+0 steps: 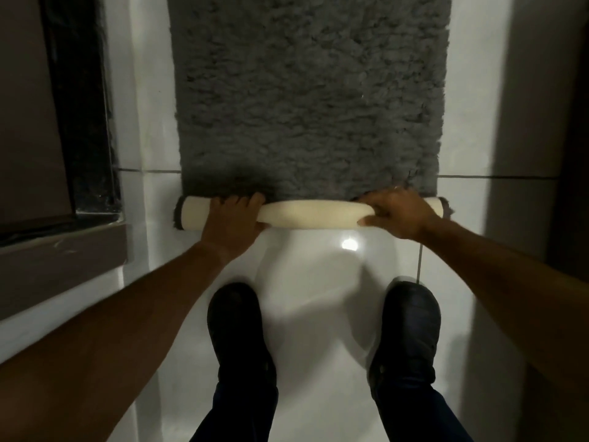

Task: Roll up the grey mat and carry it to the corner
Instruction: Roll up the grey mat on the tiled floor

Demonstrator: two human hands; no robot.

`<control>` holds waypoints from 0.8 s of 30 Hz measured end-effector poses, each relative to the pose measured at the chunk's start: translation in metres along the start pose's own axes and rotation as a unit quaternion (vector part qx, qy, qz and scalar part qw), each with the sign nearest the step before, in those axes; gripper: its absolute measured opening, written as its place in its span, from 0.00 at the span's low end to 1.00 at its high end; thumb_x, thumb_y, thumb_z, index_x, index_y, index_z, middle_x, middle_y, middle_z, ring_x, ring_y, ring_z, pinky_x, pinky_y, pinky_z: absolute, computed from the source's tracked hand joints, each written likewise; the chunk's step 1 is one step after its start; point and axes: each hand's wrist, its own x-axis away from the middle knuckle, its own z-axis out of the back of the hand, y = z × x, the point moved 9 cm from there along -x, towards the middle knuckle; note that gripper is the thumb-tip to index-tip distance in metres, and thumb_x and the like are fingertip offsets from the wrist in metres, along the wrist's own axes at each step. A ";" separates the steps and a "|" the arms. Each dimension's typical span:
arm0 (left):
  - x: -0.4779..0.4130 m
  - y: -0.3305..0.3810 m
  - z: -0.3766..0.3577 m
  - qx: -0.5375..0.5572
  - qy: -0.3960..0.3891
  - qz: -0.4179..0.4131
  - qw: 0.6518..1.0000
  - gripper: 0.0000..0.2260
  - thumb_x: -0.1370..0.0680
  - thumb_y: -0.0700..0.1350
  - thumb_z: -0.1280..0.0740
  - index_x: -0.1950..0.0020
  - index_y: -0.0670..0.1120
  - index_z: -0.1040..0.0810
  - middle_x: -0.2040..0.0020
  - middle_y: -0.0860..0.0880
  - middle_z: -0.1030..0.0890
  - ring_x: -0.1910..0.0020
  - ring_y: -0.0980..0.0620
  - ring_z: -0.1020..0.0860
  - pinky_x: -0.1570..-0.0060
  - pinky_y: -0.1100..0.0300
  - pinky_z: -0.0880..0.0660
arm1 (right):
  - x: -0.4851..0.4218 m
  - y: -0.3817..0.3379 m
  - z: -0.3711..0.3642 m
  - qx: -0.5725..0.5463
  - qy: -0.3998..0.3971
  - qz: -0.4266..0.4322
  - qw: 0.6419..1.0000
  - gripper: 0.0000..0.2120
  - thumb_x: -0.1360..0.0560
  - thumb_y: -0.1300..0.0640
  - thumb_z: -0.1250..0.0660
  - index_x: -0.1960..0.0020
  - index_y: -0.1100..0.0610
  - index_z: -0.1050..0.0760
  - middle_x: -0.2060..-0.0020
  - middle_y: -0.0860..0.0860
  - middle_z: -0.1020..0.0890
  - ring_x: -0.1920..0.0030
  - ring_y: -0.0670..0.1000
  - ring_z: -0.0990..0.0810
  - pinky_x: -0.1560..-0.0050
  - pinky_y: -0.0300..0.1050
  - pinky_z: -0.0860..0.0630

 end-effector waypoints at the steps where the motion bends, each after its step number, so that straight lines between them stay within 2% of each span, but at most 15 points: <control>1: 0.006 0.000 -0.003 0.017 -0.012 0.006 1.000 0.20 0.27 0.53 0.26 0.43 0.41 0.22 0.54 0.40 0.16 0.57 0.40 0.19 0.52 0.46 0.27 | 0.002 0.000 -0.005 -0.016 -0.019 -0.018 1.000 0.18 0.24 0.50 0.30 0.36 0.53 0.24 0.42 0.55 0.18 0.42 0.56 0.21 0.40 0.54 0.25; 3: 0.010 -0.001 -0.006 0.047 -0.021 0.019 0.998 0.22 0.28 0.52 0.25 0.41 0.40 0.25 0.54 0.39 0.17 0.57 0.39 0.18 0.51 0.46 0.27 | 0.002 0.003 -0.005 -0.039 -0.021 -0.058 0.997 0.20 0.26 0.49 0.28 0.37 0.52 0.28 0.42 0.55 0.19 0.45 0.57 0.20 0.43 0.53 0.23; 5: 0.007 -0.001 -0.003 0.049 0.003 0.027 0.998 0.21 0.26 0.50 0.27 0.40 0.41 0.29 0.49 0.36 0.18 0.49 0.36 0.20 0.46 0.40 0.28 | -0.003 0.006 -0.001 -0.047 -0.010 -0.076 0.996 0.19 0.26 0.48 0.28 0.41 0.51 0.31 0.45 0.56 0.19 0.47 0.58 0.20 0.45 0.57 0.22; 7: 0.006 0.004 0.001 -0.013 0.049 0.024 0.998 0.18 0.24 0.49 0.31 0.38 0.43 0.29 0.39 0.34 0.23 0.37 0.34 0.28 0.37 0.32 0.35 | -0.007 0.008 0.006 -0.014 0.019 -0.068 0.997 0.16 0.25 0.46 0.31 0.42 0.51 0.30 0.46 0.56 0.20 0.46 0.59 0.21 0.43 0.63 0.25; 9: 0.009 0.010 0.005 -0.061 0.102 0.022 0.993 0.18 0.22 0.48 0.33 0.35 0.42 0.27 0.35 0.36 0.25 0.35 0.38 0.33 0.35 0.33 0.37 | -0.007 0.006 0.016 0.047 0.091 -0.053 0.993 0.16 0.23 0.46 0.33 0.40 0.52 0.27 0.42 0.57 0.22 0.41 0.61 0.25 0.38 0.66 0.31; 11: 0.011 0.014 -0.001 -0.063 0.079 0.028 0.995 0.28 0.22 0.57 0.34 0.28 0.41 0.32 0.32 0.36 0.28 0.34 0.38 0.34 0.35 0.35 0.37 | -0.002 0.003 0.023 0.088 0.175 -0.064 0.979 0.17 0.23 0.46 0.34 0.39 0.54 0.26 0.39 0.59 0.25 0.39 0.63 0.28 0.38 0.65 0.33; 13: 0.007 0.011 -0.016 -0.059 -0.004 0.049 0.997 0.46 0.27 0.69 0.38 0.22 0.39 0.45 0.26 0.35 0.36 0.28 0.36 0.38 0.31 0.32 0.44 | 0.008 -0.004 0.024 0.110 0.239 -0.083 0.961 0.16 0.21 0.45 0.38 0.41 0.56 0.26 0.40 0.59 0.24 0.38 0.63 0.29 0.39 0.63 0.34; 14: 0.002 0.009 -0.019 -0.061 -0.029 0.055 0.996 0.51 0.29 0.72 0.38 0.21 0.39 0.52 0.24 0.35 0.40 0.25 0.36 0.42 0.29 0.31 0.48 | 0.013 -0.008 0.022 0.114 0.256 -0.082 0.956 0.17 0.21 0.44 0.41 0.41 0.56 0.26 0.40 0.59 0.24 0.38 0.63 0.29 0.39 0.63 0.35; 16: -0.011 0.007 -0.017 -0.049 -0.040 0.060 0.996 0.56 0.32 0.73 0.35 0.21 0.40 0.59 0.23 0.35 0.43 0.23 0.36 0.45 0.28 0.30 0.50 | 0.019 -0.015 0.015 0.122 0.262 -0.071 0.955 0.23 0.20 0.41 0.44 0.37 0.57 0.27 0.36 0.59 0.25 0.34 0.62 0.31 0.34 0.65 0.38; 18: -0.028 0.005 -0.007 -0.017 -0.033 0.067 0.997 0.57 0.33 0.70 0.31 0.21 0.43 0.61 0.23 0.36 0.40 0.23 0.36 0.45 0.29 0.29 0.51 | 0.018 -0.015 0.004 0.163 0.226 -0.064 0.958 0.35 0.23 0.35 0.41 0.26 0.59 0.36 0.28 0.59 0.31 0.25 0.63 0.39 0.29 0.71 0.47; 20: -0.042 0.003 0.004 0.000 -0.009 0.056 0.998 0.54 0.32 0.66 0.28 0.20 0.46 0.57 0.23 0.36 0.40 0.23 0.35 0.47 0.30 0.27 0.51 | 0.008 -0.010 -0.001 0.198 0.176 -0.069 0.962 0.48 0.28 0.31 0.36 0.21 0.61 0.46 0.22 0.60 0.39 0.22 0.63 0.47 0.28 0.76 0.52; 22: -0.042 0.004 0.013 -0.037 0.041 0.020 0.998 0.50 0.33 0.62 0.26 0.21 0.46 0.49 0.21 0.36 0.44 0.22 0.33 0.50 0.30 0.27 0.52 | -0.008 -0.008 0.006 0.207 0.155 -0.078 0.963 0.55 0.32 0.27 0.35 0.21 0.61 0.51 0.21 0.60 0.45 0.21 0.62 0.52 0.29 0.78 0.54; 24: -0.034 0.001 0.013 -0.088 0.077 0.001 0.993 0.49 0.34 0.59 0.24 0.22 0.45 0.46 0.21 0.36 0.46 0.22 0.33 0.50 0.30 0.26 0.53 | -0.026 -0.004 0.016 0.207 0.145 -0.092 0.963 0.61 0.36 0.22 0.38 0.20 0.61 0.55 0.20 0.60 0.50 0.21 0.62 0.57 0.29 0.78 0.56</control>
